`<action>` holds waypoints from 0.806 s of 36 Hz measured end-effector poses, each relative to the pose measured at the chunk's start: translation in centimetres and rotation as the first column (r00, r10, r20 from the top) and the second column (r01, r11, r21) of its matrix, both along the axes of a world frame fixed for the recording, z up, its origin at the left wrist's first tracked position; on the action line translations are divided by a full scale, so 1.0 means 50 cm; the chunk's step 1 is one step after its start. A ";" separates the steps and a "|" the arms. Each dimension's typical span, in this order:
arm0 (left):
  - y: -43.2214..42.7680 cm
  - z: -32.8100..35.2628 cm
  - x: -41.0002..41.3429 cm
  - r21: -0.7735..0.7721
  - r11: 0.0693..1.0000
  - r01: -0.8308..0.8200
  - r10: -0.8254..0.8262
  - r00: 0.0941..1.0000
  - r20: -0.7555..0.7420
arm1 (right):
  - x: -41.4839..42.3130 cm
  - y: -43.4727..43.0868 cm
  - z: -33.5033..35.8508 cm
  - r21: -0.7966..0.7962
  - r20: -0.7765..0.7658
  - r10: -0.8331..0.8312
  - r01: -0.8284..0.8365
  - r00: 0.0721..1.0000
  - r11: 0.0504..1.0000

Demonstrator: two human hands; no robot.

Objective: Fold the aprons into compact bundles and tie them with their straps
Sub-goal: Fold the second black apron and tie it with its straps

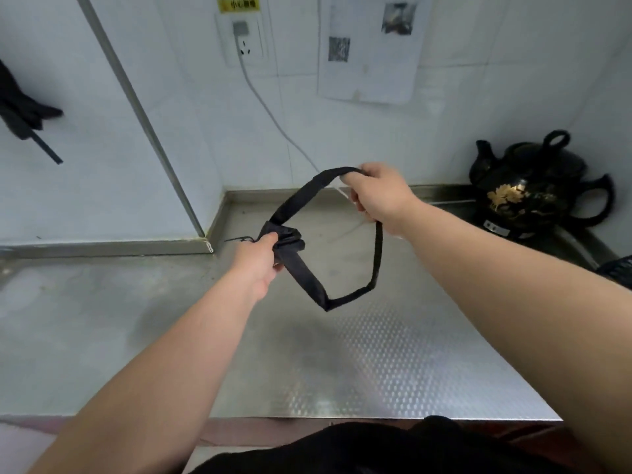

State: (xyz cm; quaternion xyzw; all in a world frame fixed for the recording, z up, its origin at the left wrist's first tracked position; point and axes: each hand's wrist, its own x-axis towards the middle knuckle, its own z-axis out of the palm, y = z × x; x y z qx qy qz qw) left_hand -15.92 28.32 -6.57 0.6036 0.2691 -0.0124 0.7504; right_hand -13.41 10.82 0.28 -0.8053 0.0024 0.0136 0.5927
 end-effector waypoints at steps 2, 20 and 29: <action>-0.004 0.005 -0.001 -0.028 1.000 -0.013 0.012 1.000 -0.026 | 0.011 0.003 0.034 -0.074 0.058 0.029 -0.025 0.998 0.997; -0.059 0.175 0.046 0.569 0.788 0.234 -0.439 0.862 0.254 | 0.035 0.059 0.160 0.031 0.150 0.133 -0.139 0.980 0.990; -0.072 0.229 0.049 0.085 0.932 0.352 -0.357 0.859 0.366 | 0.036 -0.021 0.182 -0.024 0.149 -0.078 0.082 0.986 0.996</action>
